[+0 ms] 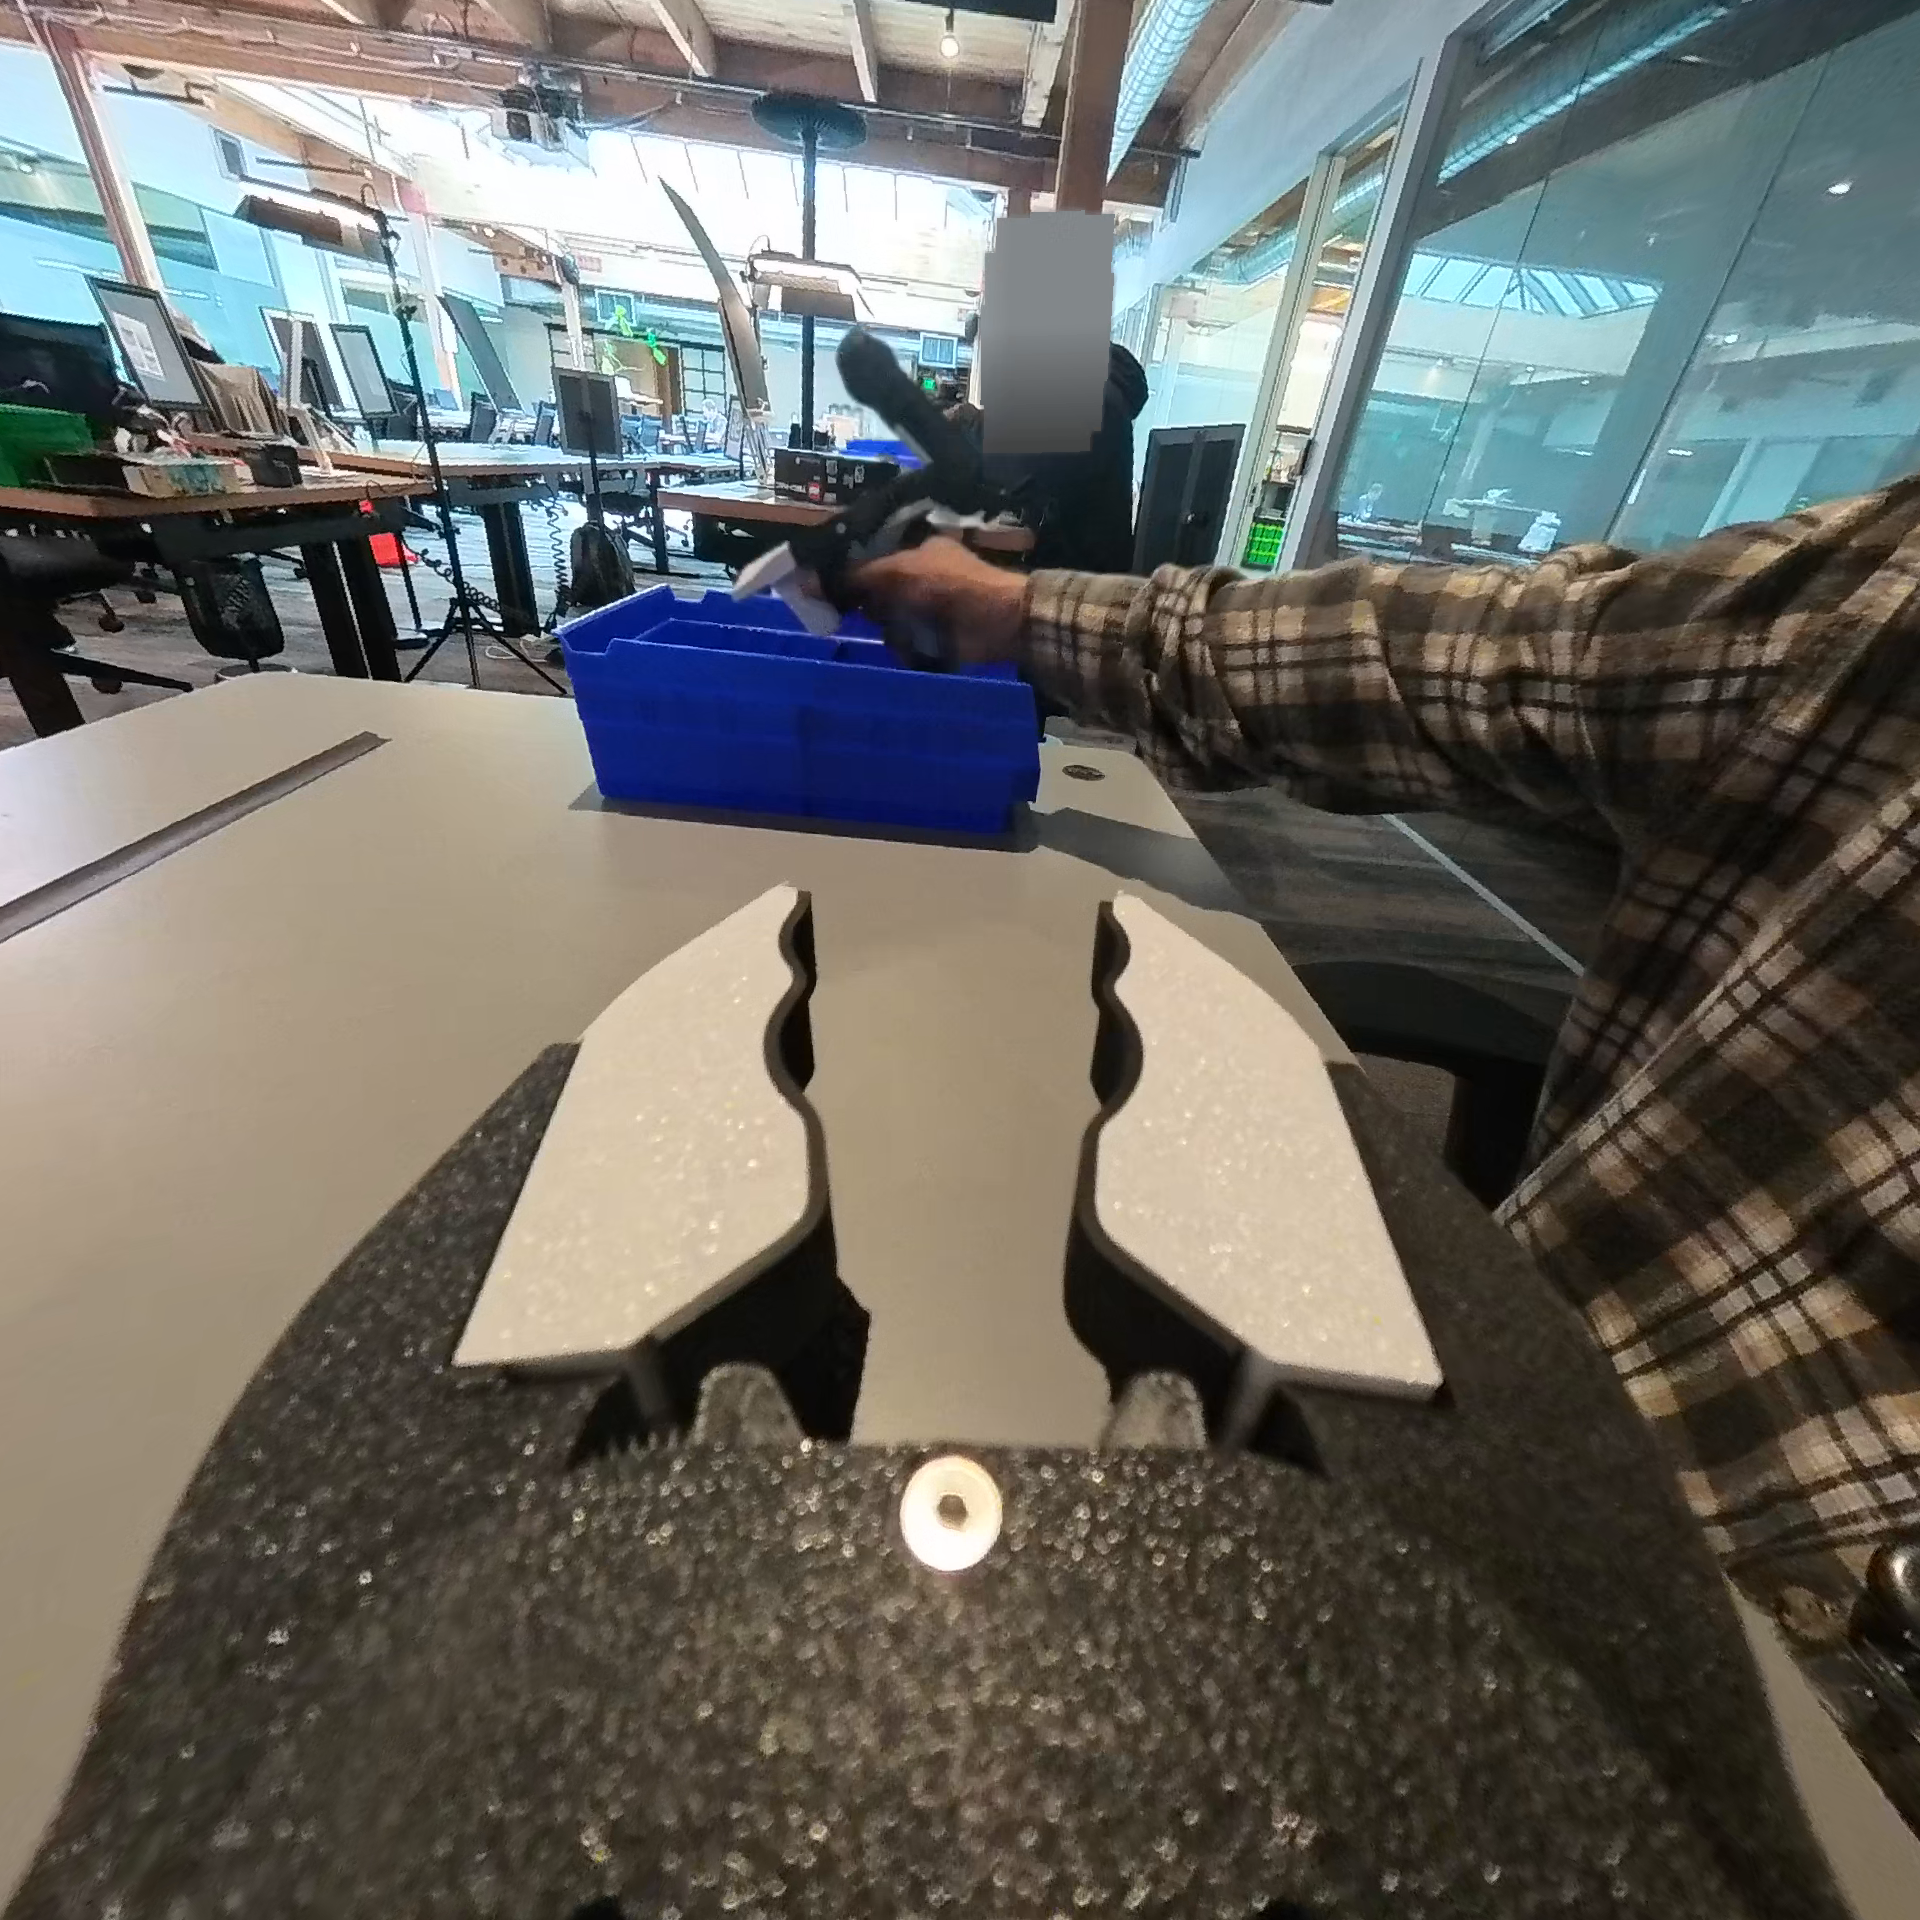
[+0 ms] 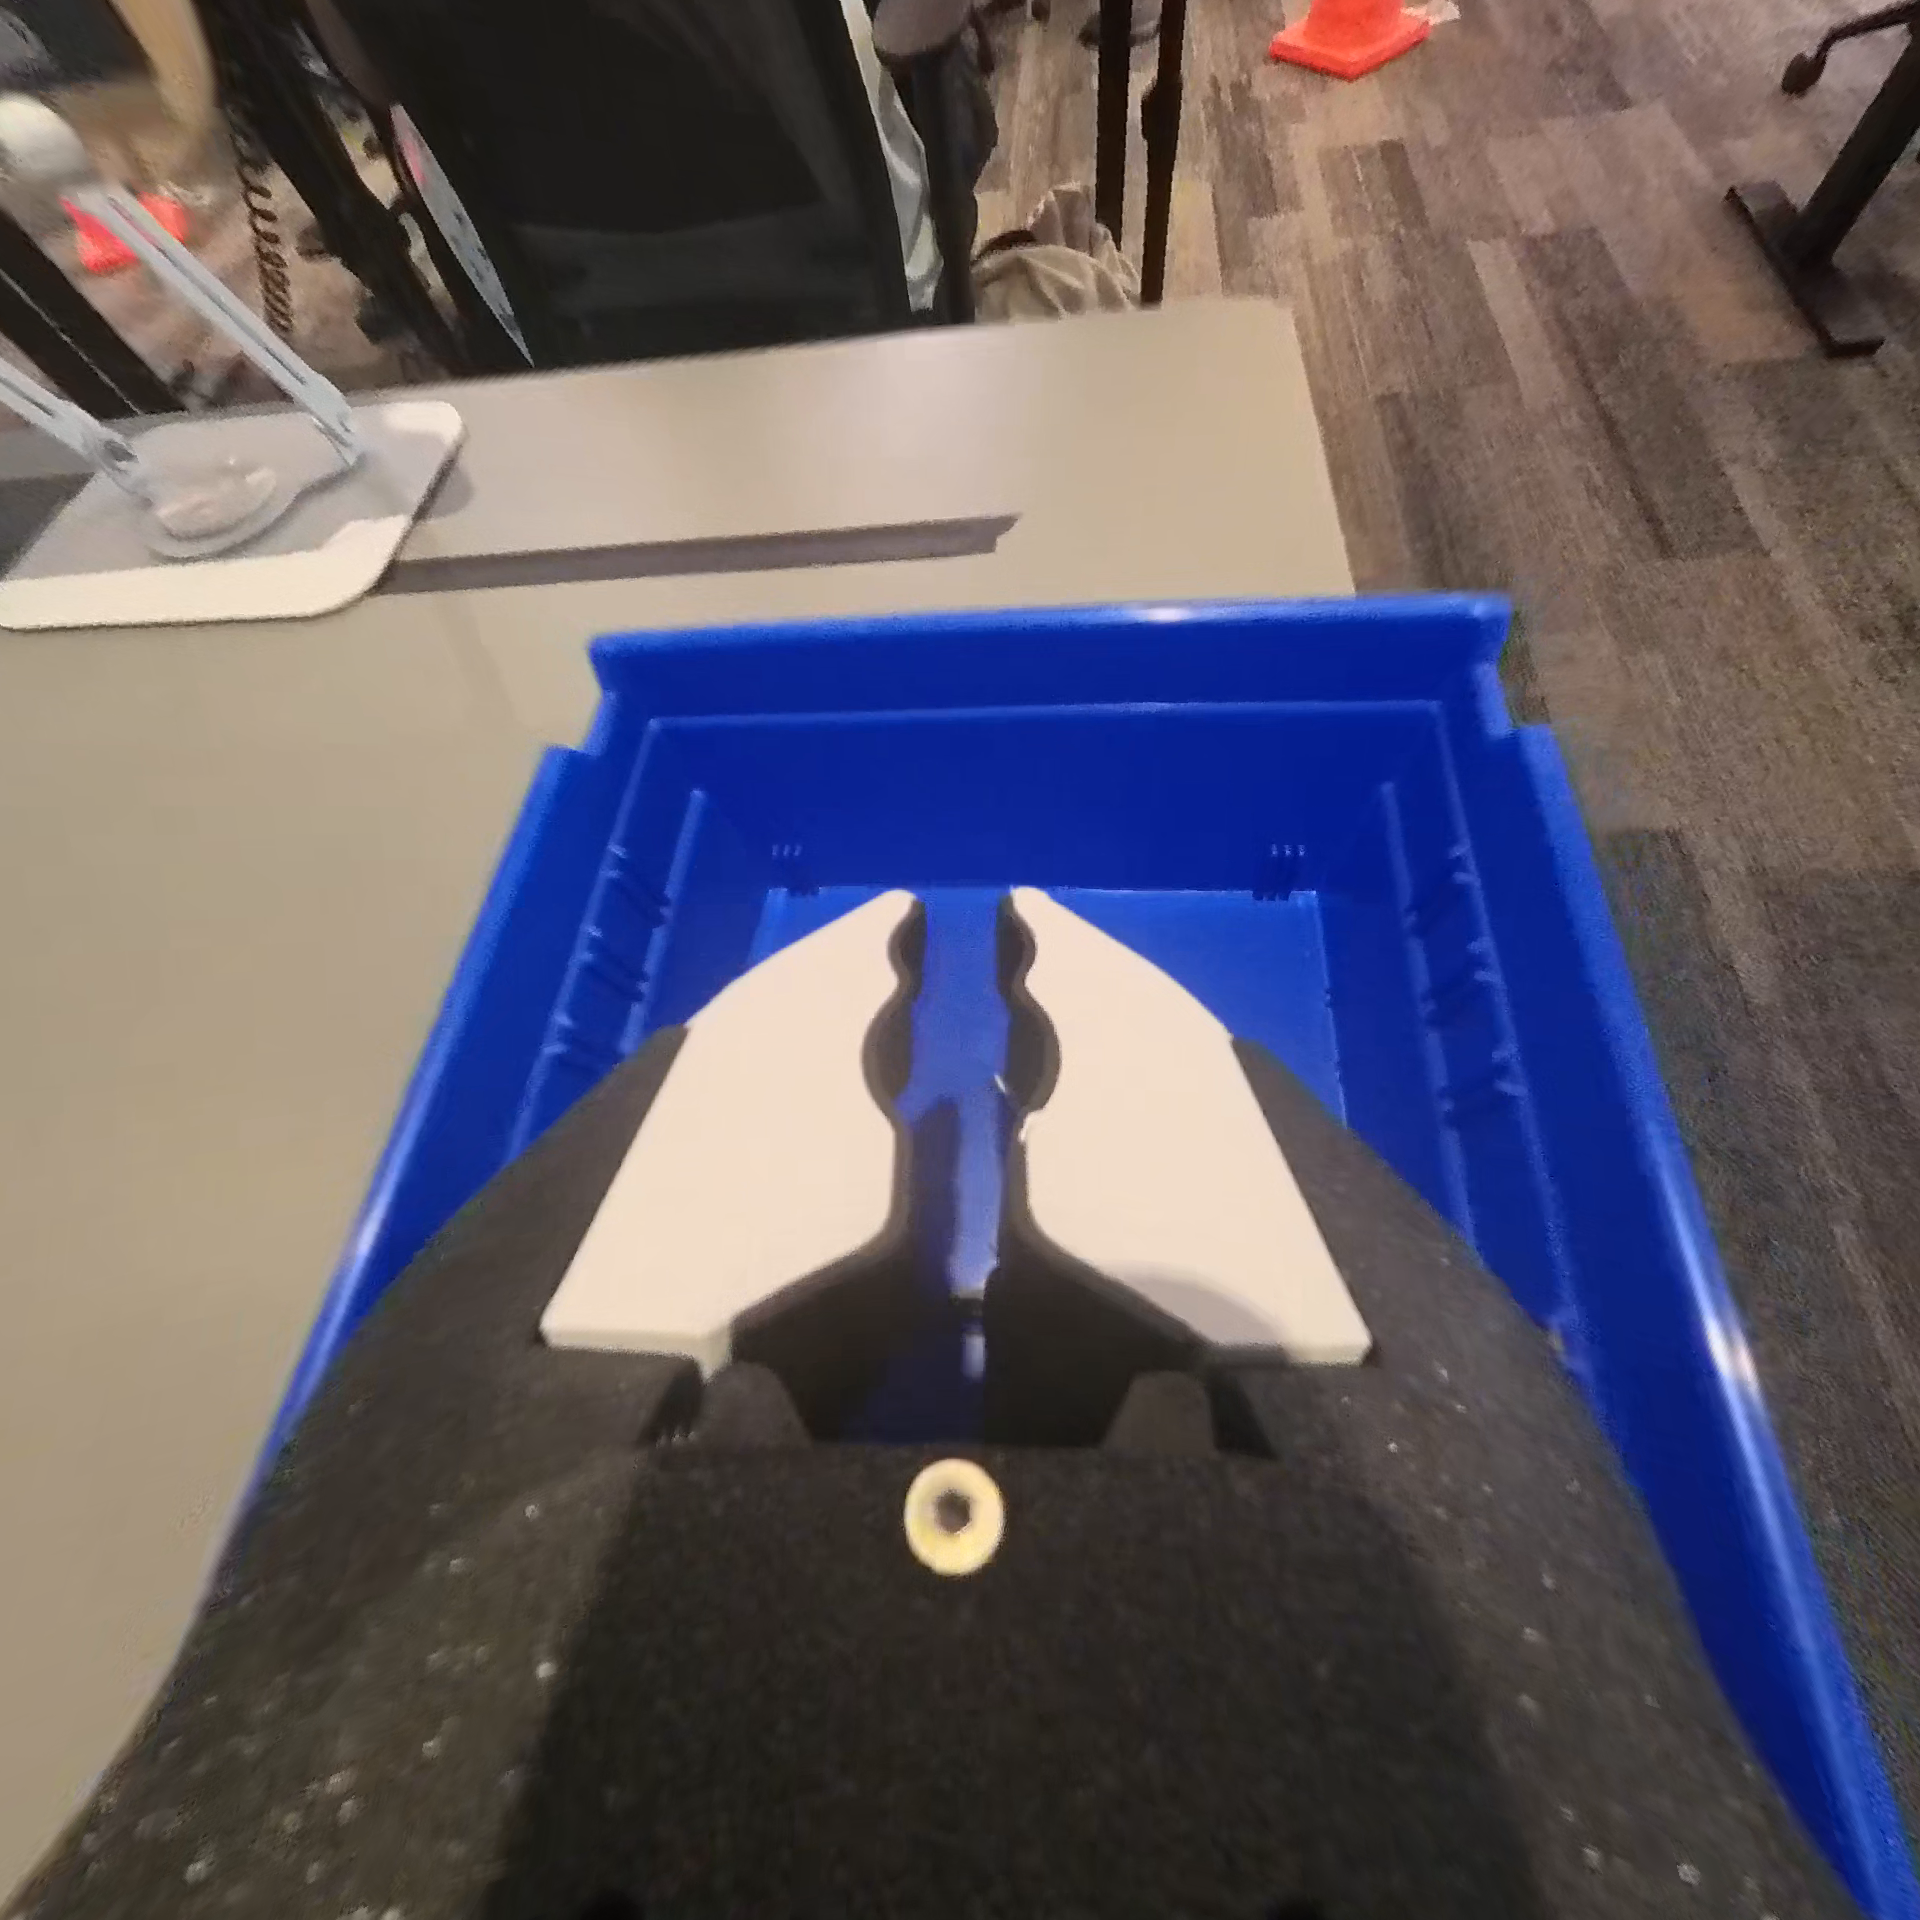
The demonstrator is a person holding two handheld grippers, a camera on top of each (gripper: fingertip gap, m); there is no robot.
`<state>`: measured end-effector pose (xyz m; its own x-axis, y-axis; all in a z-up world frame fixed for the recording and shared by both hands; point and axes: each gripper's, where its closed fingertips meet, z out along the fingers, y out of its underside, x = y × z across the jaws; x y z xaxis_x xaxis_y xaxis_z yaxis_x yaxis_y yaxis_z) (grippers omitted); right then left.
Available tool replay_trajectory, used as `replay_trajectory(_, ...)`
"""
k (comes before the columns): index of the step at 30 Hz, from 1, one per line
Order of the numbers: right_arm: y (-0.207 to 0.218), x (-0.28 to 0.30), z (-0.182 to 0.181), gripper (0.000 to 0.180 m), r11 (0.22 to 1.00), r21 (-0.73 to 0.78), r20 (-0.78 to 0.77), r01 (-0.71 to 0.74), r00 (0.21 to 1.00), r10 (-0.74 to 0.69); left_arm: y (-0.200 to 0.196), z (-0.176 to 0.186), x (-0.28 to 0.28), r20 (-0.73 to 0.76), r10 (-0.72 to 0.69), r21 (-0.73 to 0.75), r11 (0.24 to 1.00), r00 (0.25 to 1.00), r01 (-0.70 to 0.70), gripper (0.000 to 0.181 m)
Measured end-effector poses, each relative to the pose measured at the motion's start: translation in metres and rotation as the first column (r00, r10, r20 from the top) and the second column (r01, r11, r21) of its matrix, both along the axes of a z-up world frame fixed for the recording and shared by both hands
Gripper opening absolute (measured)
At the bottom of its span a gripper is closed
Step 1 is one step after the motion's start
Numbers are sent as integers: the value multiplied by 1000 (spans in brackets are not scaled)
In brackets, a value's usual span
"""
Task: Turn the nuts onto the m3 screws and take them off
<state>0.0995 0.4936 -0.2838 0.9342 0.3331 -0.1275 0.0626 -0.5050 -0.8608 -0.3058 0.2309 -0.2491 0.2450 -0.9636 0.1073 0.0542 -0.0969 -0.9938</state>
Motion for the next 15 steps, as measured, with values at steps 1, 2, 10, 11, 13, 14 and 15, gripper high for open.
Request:
replay_trajectory(1, -1, -2, 10, 14, 1000, 22, -12, -6, 1000, 6, 0, 1, 0, 2, 0, 2, 1000, 1000, 0, 51)
replay_trajectory(2, -3, -5, 22, 15, 999, 50, -19, -16, 1000, 17, -1, 1, 0, 4, 0, 3, 1000, 1000, 0, 50)
replay_trajectory(10, -55, -103, 131, 36, 902, 340, 56, -265, 963, 262, -2, 3, 1, 4, -1, 10, 1000, 1000, 1, 50)
replay_trajectory(11, -66, -122, 136, 39, 881, 360, 64, -306, 951, 304, -2, 3, 1, 4, 0, 11, 1000, 1000, 0, 50)
replay_trajectory(13, -87, -159, 139, 41, 837, 393, 71, -381, 920, 385, -2, 3, 1, 4, 2, 12, 1000, 1000, -2, 49)
replay_trajectory(14, -98, -177, 137, 41, 814, 406, 70, -414, 903, 424, -1, 3, 0, 4, 4, 12, 1000, 1000, -4, 49)
replay_trajectory(15, -108, -195, 132, 41, 794, 418, 67, -442, 886, 458, -1, 3, 0, 5, 6, 12, 1000, 1000, -6, 49)
